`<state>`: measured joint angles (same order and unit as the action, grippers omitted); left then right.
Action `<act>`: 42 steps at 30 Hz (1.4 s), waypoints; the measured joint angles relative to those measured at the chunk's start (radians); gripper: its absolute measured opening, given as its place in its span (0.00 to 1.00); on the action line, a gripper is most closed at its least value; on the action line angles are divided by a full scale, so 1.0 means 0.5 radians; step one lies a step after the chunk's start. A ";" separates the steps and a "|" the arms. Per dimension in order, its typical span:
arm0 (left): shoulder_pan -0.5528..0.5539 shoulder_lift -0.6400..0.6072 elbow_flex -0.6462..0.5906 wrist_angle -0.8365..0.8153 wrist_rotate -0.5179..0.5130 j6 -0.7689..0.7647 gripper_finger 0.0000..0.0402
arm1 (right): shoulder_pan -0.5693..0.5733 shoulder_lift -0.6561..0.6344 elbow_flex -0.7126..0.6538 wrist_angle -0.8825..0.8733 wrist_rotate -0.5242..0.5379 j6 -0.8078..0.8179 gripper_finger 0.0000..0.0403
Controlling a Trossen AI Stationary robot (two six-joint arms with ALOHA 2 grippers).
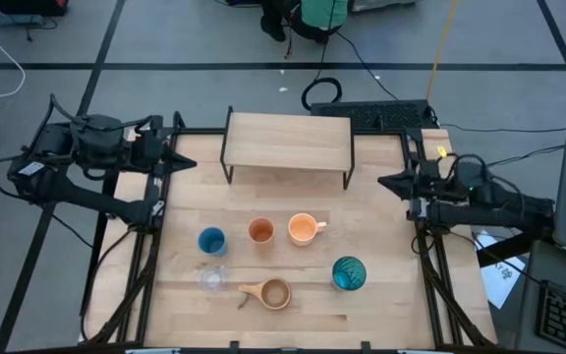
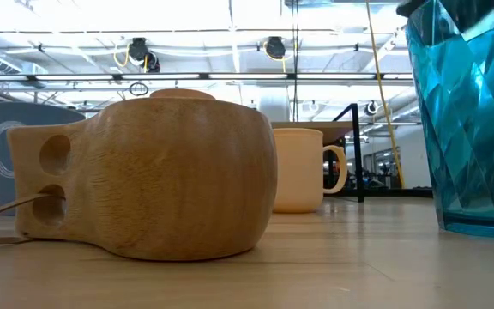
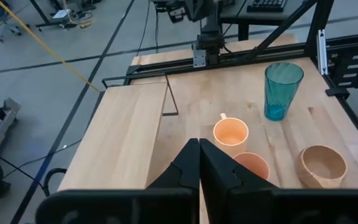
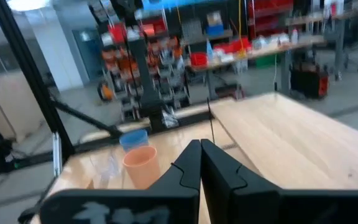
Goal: Stack small to large cups/mugs on shelf
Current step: Put the blue cup on the shelf
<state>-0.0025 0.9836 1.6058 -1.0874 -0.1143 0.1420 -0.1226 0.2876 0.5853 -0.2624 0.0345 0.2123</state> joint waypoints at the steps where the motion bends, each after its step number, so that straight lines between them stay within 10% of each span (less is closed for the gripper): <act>1: -0.001 0.001 -0.001 0.000 -0.001 0.007 0.02 | 0.000 0.061 0.069 -0.058 0.000 0.000 0.00; 24: -0.106 0.113 -0.001 -0.001 0.001 -0.065 0.05 | 0.000 1.304 1.720 -1.099 -0.018 -0.210 0.00; 42: -0.494 0.492 -0.002 0.157 -0.109 -0.013 0.05 | 0.280 1.245 1.376 -0.856 -0.012 -0.086 0.00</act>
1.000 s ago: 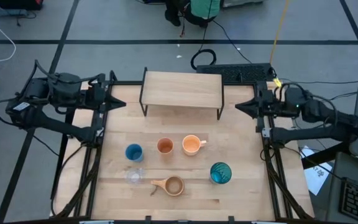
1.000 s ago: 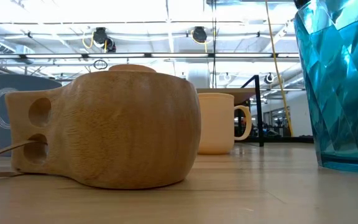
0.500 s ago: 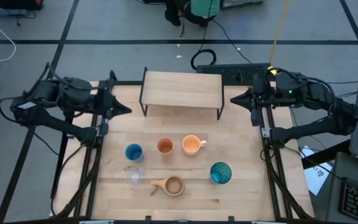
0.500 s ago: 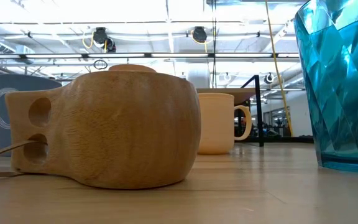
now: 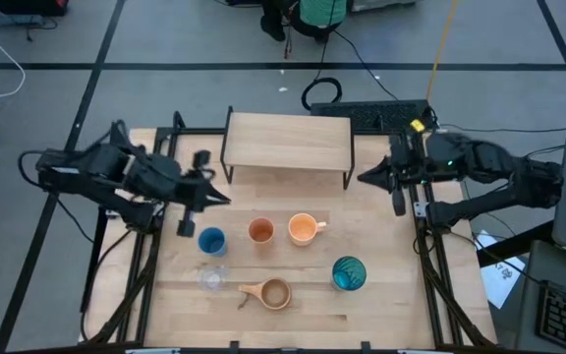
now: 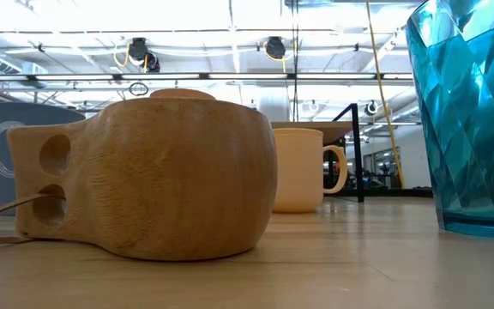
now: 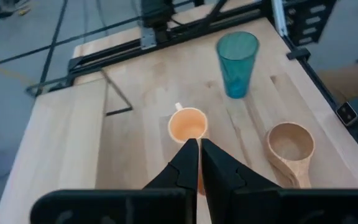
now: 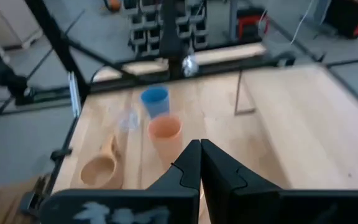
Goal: Stack small to large cups/mugs on shelf
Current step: Put the blue cup on the shelf
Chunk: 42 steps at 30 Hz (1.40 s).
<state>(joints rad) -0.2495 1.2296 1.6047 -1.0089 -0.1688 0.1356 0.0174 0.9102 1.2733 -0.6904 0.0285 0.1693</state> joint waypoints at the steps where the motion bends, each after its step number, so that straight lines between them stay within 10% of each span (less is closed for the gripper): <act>1: -0.019 0.043 0.000 0.026 0.000 0.027 0.05 | 0.020 -0.011 -0.066 0.031 0.002 0.006 0.00; 15: -0.082 0.644 0.000 0.299 0.247 0.192 0.08 | 0.302 -0.221 -0.973 0.797 0.020 0.211 0.00; 27: -0.188 0.894 0.047 0.930 0.170 0.369 0.29 | 0.728 -0.320 -1.283 0.864 0.573 0.295 0.00; 42: -0.175 1.648 1.140 0.383 0.335 0.571 0.43 | 1.129 -0.325 -1.590 0.894 1.151 0.447 0.00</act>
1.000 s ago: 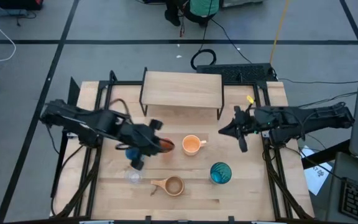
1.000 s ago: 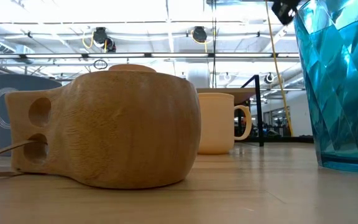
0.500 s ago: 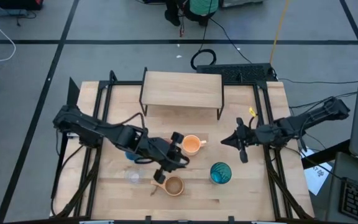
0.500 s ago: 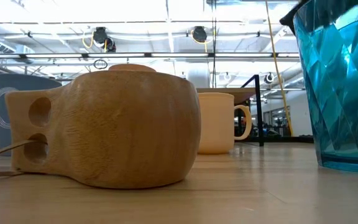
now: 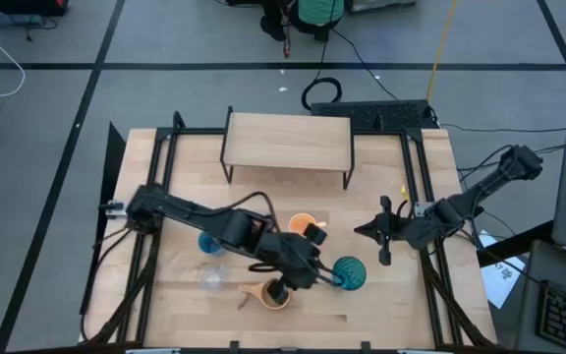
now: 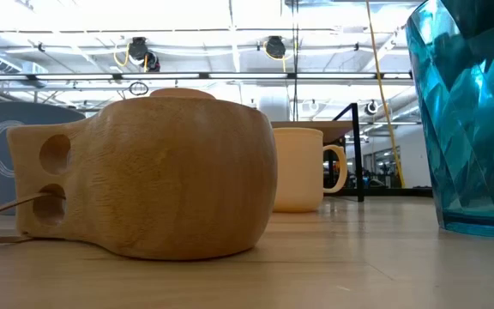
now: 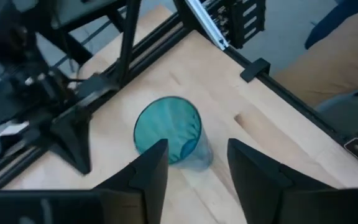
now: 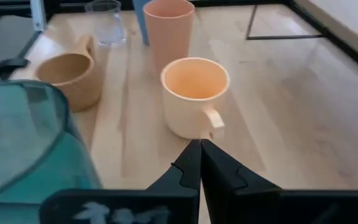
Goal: Stack small to large cups/mugs on shelf
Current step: Put the blue cup on the shelf
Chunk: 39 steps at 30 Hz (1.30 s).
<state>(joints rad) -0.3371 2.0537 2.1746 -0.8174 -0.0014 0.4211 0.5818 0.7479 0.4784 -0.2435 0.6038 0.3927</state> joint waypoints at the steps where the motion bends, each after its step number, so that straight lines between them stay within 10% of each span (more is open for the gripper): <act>1: 0.007 0.045 0.047 -0.019 0.028 0.010 0.44 | 0.007 -0.001 -0.004 0.000 0.004 -0.002 0.00; 39: 0.120 0.507 0.159 0.034 0.182 0.458 0.46 | 0.023 -0.242 -0.004 -0.160 -0.064 -0.072 0.00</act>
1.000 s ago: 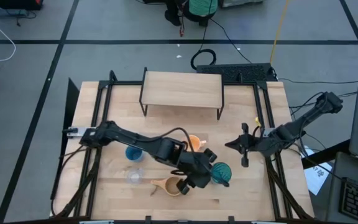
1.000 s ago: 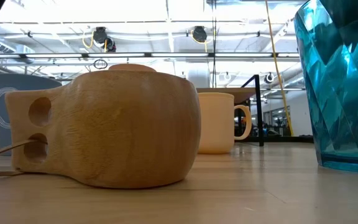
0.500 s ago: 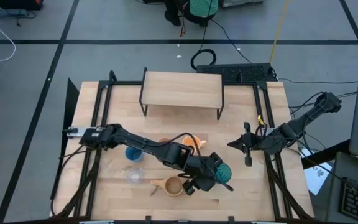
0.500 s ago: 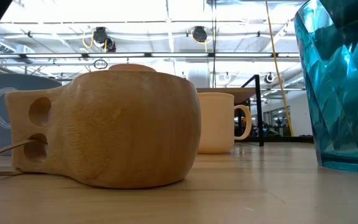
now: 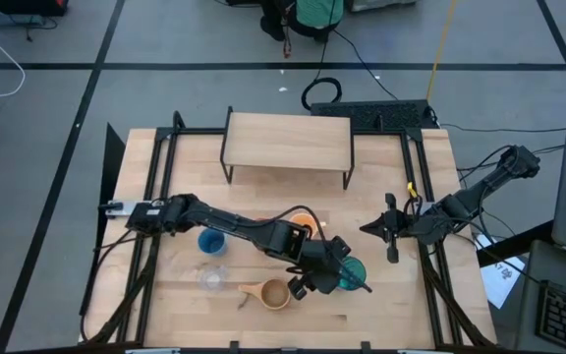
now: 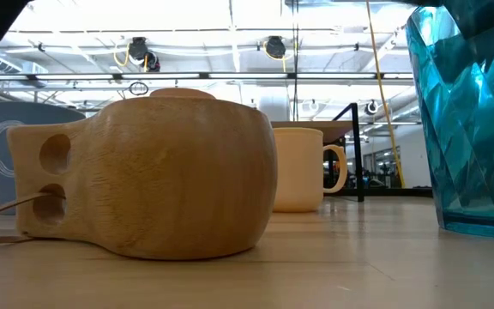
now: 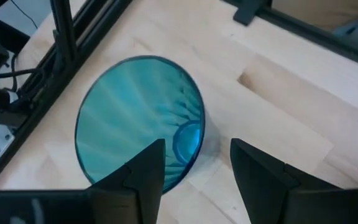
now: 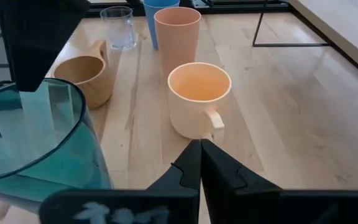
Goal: Stack small to large cups/mugs on shelf
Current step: Put the blue cup on the shelf
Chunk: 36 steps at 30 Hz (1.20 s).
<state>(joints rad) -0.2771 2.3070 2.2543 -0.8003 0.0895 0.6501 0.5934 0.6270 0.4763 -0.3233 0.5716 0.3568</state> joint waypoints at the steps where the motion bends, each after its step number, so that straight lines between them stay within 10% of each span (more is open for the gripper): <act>1: -0.002 0.000 0.000 -0.005 -0.002 0.011 0.46 | 0.000 0.000 0.000 0.001 0.000 -0.001 0.00; 11: -0.035 0.032 -0.040 0.062 -0.010 0.285 0.43 | 0.000 -0.001 0.001 -0.004 0.000 -0.003 0.00; 23: -0.035 0.046 -0.039 0.099 -0.031 0.386 0.03 | 0.000 0.000 0.001 -0.005 0.000 -0.003 0.00; 36: -0.066 -0.069 0.167 -0.208 -0.130 0.002 0.02 | -0.001 0.003 0.001 -0.025 0.015 0.030 0.00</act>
<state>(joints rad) -0.3100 2.2724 2.3379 -0.9044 0.0244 0.6512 0.5930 0.6285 0.4767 -0.3359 0.5792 0.3717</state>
